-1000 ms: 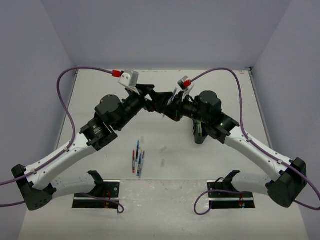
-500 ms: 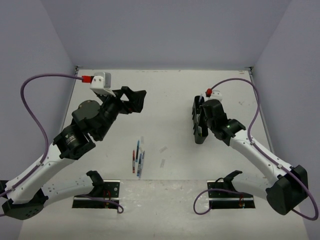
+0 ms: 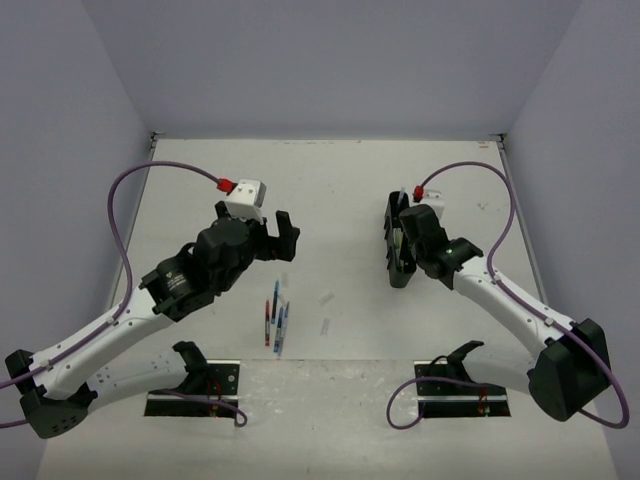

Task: Sort the stationery into containers
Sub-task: Place the pen in the storage box.

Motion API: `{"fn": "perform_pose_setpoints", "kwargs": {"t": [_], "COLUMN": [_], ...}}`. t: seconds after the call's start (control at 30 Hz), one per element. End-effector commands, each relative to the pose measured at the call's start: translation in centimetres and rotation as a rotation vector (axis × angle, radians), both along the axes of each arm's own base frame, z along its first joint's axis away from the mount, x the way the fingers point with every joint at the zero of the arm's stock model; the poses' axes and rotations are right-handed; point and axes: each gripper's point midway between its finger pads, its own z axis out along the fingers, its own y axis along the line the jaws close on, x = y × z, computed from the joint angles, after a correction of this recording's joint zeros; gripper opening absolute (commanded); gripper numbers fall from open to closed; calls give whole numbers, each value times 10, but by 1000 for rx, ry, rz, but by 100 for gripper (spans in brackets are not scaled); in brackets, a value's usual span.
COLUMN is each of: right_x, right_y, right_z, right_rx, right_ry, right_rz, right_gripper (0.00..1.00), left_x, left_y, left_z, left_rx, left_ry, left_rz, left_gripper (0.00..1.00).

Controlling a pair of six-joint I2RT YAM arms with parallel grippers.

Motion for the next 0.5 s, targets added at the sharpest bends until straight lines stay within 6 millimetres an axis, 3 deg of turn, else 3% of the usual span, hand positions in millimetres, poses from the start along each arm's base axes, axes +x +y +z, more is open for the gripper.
{"fn": "perform_pose_setpoints", "kwargs": {"t": [0.0,0.23,0.47], "right_x": [3,0,-1], "right_y": [1,3,1], "right_z": [-1,0,30], "right_rx": [26,47,53], "right_ry": [-21,-22,-79], "right_rz": [-23,-5,8], "right_gripper": [7,31,34], "left_x": [-3,-6,-10], "left_y": [9,21,52], "left_z": [-1,-8,-27], "left_rx": [9,37,114], "left_ry": [-4,16,63], "left_rz": [21,55,177], "left_gripper": [100,100,100]}}
